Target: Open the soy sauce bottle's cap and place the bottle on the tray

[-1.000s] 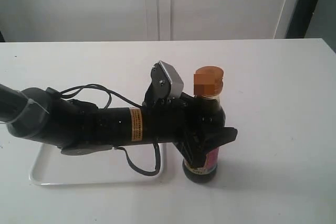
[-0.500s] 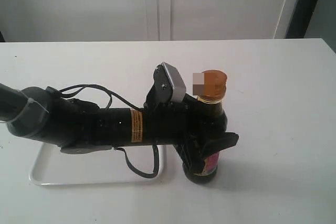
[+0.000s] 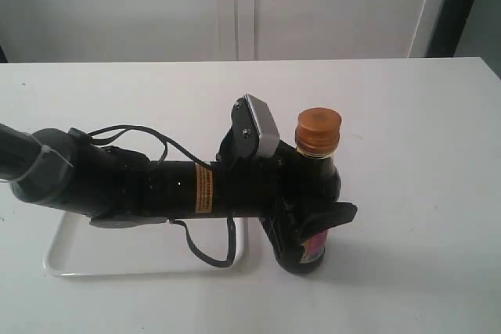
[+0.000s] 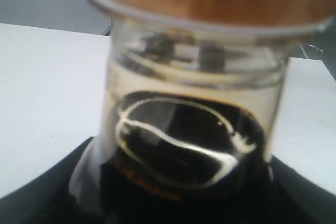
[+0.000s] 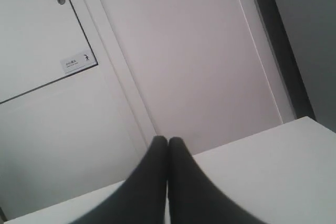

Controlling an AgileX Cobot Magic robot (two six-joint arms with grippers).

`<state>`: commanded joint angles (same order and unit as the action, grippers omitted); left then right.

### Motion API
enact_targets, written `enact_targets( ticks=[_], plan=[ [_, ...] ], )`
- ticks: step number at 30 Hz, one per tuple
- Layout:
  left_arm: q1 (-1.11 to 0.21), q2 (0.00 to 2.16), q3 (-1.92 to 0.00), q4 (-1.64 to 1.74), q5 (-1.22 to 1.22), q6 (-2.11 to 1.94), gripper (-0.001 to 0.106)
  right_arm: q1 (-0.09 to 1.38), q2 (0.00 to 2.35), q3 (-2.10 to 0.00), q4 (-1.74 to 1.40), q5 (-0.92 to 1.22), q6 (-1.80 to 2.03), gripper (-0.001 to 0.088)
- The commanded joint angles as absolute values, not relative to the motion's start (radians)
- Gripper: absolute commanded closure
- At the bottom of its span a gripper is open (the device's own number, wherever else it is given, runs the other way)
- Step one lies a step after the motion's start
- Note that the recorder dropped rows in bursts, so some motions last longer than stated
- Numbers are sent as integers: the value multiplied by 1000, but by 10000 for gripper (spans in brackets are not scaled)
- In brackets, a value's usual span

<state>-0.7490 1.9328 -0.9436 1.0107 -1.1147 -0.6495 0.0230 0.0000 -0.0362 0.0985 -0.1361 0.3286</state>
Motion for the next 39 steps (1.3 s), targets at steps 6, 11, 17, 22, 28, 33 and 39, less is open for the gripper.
enact_targets(
  ticks=[6, 11, 17, 22, 28, 33, 39],
  plan=[
    [-749, 1933, -944, 1011, -1116, -650, 1053, 23, 147, -183, 95, -46, 307, 868],
    [-749, 1933, -944, 1011, -1132, -650, 1053, 42, 336, -293, 93, 33, 224, 868],
    [-749, 1933, -944, 1011, -1132, -650, 1053, 82, 518, -420, 93, 227, 76, 868],
    [-749, 1933, -944, 1011, -1132, -650, 1053, 93, 634, -496, 133, 360, -21, 868],
    [-749, 1933, -944, 1011, -1129, -650, 1053, 98, 790, -594, 437, 550, -406, 868],
    [-749, 1933, -944, 1011, -1129, -650, 1053, 98, 937, -692, 662, 727, -651, 868],
    [-749, 1933, -944, 1044, -1132, -650, 1053, 45, 1066, -802, 735, 955, -763, 868]
  ],
)
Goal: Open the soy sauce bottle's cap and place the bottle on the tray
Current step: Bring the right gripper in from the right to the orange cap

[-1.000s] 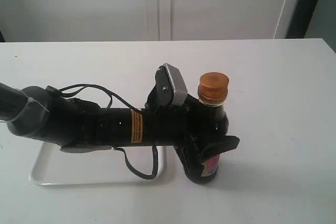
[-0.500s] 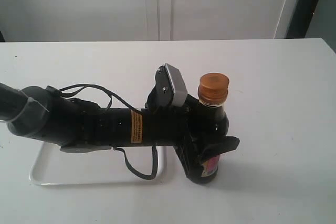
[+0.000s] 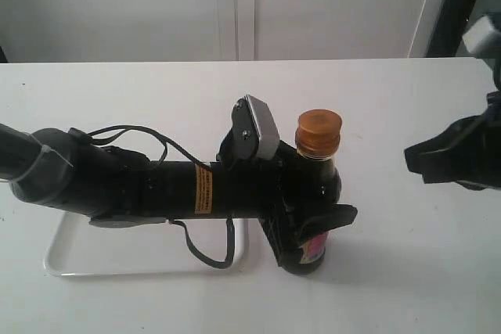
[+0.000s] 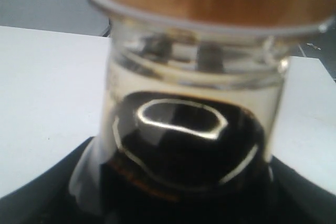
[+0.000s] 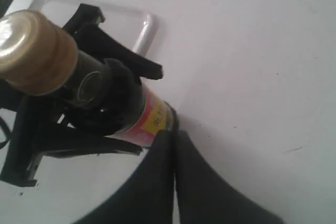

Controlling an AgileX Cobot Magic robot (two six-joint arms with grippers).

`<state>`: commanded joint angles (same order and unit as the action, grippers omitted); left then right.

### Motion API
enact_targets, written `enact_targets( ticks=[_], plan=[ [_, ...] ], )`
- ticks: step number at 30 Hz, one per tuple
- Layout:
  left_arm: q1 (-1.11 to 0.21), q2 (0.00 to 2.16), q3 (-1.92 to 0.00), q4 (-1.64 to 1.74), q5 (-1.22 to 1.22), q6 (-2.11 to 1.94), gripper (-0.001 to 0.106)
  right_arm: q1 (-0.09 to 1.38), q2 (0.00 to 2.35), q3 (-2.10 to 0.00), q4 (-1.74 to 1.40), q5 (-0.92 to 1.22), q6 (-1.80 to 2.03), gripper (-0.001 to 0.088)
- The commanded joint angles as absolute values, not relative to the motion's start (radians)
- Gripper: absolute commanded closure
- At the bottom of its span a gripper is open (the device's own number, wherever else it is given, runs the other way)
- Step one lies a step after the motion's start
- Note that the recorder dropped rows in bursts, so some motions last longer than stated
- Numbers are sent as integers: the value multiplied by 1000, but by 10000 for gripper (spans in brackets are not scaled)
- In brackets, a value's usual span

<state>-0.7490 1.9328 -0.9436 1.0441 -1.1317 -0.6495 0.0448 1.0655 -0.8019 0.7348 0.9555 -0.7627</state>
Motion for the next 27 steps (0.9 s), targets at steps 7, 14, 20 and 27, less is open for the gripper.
enact_targets(
  ticks=[7, 14, 20, 27],
  plan=[
    [-749, 1933, -944, 1060, -1130, -650, 1053, -42, 1196, -881, 968, 1221, -948, 868],
    [-749, 1933, -944, 1060, -1130, -650, 1053, -38, 1270, -885, 1005, 1221, -965, 868],
    [-749, 1933, -944, 1060, -1130, -650, 1053, -8, 1270, -885, 1031, 1221, -965, 868],
    [-749, 1933, -944, 1060, -1130, -650, 1053, 39, 1272, -885, 1040, 1221, -965, 868]
  ],
)
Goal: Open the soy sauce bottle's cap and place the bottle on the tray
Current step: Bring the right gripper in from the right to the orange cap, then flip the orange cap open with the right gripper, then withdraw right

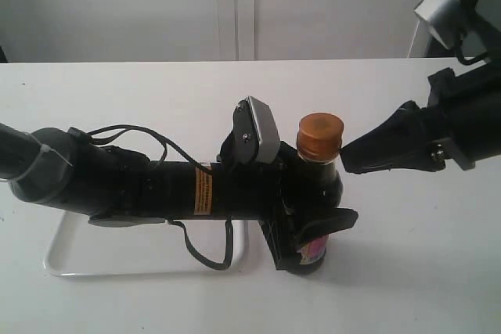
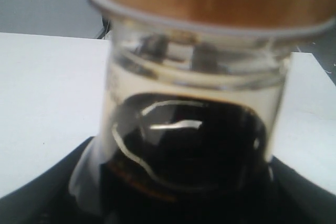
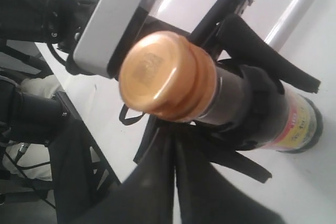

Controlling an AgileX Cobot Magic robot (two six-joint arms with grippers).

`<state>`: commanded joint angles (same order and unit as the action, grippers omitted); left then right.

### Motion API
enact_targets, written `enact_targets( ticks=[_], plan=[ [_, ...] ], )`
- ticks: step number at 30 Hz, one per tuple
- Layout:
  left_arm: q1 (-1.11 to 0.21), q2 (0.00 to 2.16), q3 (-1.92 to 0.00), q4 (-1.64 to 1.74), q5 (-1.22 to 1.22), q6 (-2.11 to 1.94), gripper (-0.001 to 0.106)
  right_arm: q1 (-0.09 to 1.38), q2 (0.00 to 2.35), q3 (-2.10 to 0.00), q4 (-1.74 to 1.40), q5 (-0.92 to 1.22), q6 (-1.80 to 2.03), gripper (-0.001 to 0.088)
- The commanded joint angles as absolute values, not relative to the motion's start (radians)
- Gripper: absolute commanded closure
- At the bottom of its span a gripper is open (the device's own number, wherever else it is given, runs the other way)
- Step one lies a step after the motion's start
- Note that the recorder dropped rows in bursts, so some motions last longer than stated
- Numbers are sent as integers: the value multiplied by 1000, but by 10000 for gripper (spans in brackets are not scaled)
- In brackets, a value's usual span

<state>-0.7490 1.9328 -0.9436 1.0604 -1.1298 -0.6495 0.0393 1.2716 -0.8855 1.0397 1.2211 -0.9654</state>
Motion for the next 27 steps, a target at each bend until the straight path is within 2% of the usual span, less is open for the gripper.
enact_targets(
  ticks=[27],
  plan=[
    [-749, 1933, -944, 1083, -1126, -646, 1053, 60, 1328, -888, 1226, 1200, -1018, 868]
  ],
)
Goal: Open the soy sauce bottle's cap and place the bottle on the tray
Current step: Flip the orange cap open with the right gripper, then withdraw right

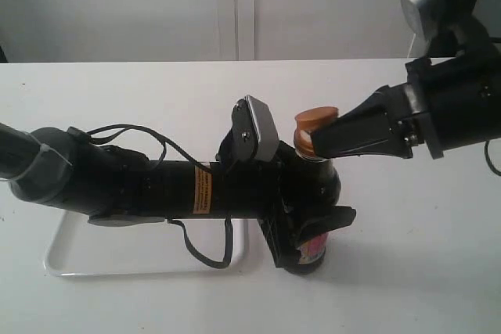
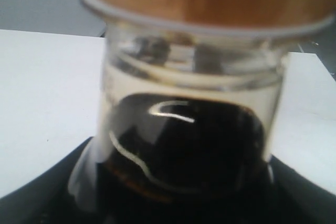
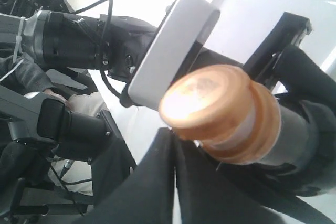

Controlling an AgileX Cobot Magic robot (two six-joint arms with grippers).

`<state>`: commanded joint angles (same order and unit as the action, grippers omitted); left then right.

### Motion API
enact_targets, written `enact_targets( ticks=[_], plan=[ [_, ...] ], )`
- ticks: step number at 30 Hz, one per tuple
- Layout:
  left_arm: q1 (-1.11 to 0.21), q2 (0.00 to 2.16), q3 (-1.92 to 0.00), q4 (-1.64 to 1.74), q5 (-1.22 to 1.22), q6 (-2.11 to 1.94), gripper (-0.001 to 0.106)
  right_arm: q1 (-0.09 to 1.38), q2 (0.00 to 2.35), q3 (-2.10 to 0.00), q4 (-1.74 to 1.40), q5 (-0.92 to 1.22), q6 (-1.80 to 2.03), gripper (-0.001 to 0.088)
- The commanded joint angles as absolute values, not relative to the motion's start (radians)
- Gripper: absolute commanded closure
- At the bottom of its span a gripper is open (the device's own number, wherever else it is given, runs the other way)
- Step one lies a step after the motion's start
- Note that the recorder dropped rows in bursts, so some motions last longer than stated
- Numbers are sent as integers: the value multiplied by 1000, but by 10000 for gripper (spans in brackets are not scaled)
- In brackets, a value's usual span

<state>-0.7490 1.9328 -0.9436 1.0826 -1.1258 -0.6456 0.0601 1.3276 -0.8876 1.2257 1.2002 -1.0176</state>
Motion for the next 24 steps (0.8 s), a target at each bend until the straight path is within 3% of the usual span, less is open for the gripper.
enact_targets(
  ticks=[18, 24],
  plan=[
    [-749, 1933, -944, 1097, -1105, -646, 1053, 58, 1328, -1027, 1239, 924, -1020, 868],
    [-749, 1933, -944, 1087, -1103, -646, 1053, 58, 1315, -1027, 1023, 770, -986, 868]
  ],
)
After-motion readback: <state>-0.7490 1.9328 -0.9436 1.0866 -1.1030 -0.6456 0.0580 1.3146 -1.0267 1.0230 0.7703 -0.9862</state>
